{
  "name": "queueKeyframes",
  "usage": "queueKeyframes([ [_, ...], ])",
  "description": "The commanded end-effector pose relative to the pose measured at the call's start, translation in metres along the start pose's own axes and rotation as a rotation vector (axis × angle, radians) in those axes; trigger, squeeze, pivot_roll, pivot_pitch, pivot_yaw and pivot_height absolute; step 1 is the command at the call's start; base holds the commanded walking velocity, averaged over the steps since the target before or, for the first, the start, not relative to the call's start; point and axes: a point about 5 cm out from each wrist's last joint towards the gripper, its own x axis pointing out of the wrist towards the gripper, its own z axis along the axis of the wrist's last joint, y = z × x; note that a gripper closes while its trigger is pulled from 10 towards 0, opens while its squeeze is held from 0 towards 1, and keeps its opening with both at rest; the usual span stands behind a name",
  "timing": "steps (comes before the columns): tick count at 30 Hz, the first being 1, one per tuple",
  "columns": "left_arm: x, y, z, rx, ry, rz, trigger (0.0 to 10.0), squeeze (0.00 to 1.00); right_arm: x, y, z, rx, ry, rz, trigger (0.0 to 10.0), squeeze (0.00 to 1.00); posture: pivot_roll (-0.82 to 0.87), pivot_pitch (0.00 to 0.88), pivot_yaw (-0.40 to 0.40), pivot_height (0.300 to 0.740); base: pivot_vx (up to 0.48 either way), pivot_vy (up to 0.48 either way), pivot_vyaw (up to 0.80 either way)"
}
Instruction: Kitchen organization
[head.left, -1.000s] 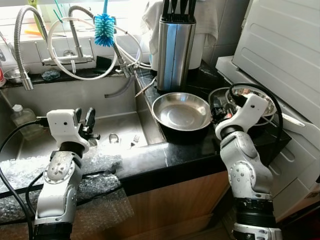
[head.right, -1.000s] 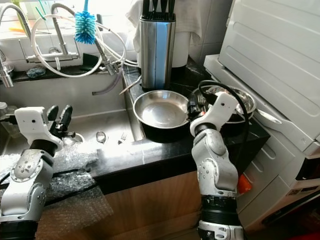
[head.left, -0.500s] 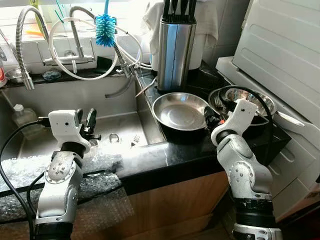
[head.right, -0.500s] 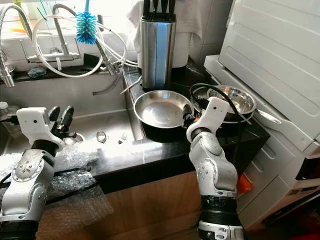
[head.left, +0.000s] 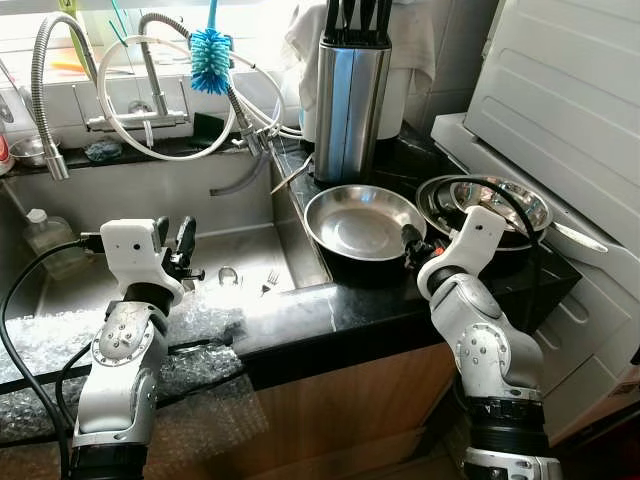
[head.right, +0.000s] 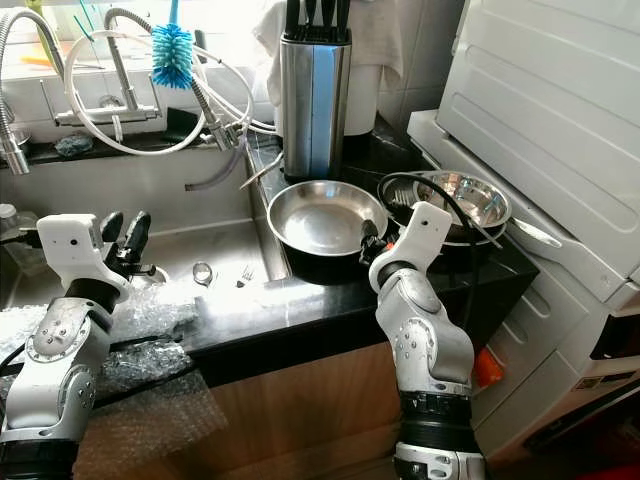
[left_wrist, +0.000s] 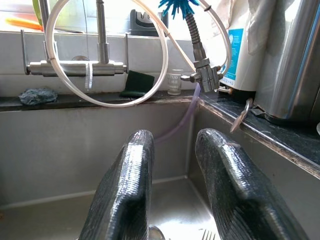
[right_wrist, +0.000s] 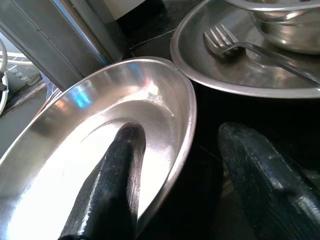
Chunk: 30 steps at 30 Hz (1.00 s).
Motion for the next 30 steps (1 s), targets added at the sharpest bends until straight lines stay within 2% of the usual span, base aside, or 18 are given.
queueKeyframes([
  [1, 0.004, -0.002, 0.000, 0.014, 0.008, -0.011, 10.0, 0.00, 0.002, 0.003, 0.005, 0.008, -0.001, 0.003, 10.0, 0.00, -0.13, 0.000, -0.048, 0.740, 0.000, 0.000, 0.00],
  [20, 0.005, -0.008, -0.003, 0.016, 0.026, -0.038, 10.0, 0.00, 0.018, -0.005, 0.012, 0.050, 0.029, -0.096, 10.0, 0.00, -0.13, 0.000, -0.054, 0.740, 0.000, 0.000, 0.00],
  [23, 0.005, -0.008, -0.003, 0.015, 0.027, -0.037, 10.0, 0.00, 0.021, -0.003, 0.013, 0.036, 0.037, -0.099, 10.0, 0.00, -0.13, 0.000, -0.056, 0.740, 0.000, 0.000, 0.00],
  [25, 0.005, -0.008, -0.004, 0.016, 0.031, -0.032, 10.0, 0.00, 0.022, -0.002, 0.017, -0.038, 0.018, -0.099, 10.0, 0.00, -0.13, 0.000, -0.059, 0.740, 0.000, 0.000, 0.00],
  [30, 0.004, -0.008, -0.006, 0.015, 0.037, -0.023, 10.0, 0.00, 0.025, 0.004, 0.017, -0.049, 0.040, -0.085, 10.0, 0.00, -0.13, 0.000, -0.063, 0.740, 0.000, 0.000, 0.00],
])
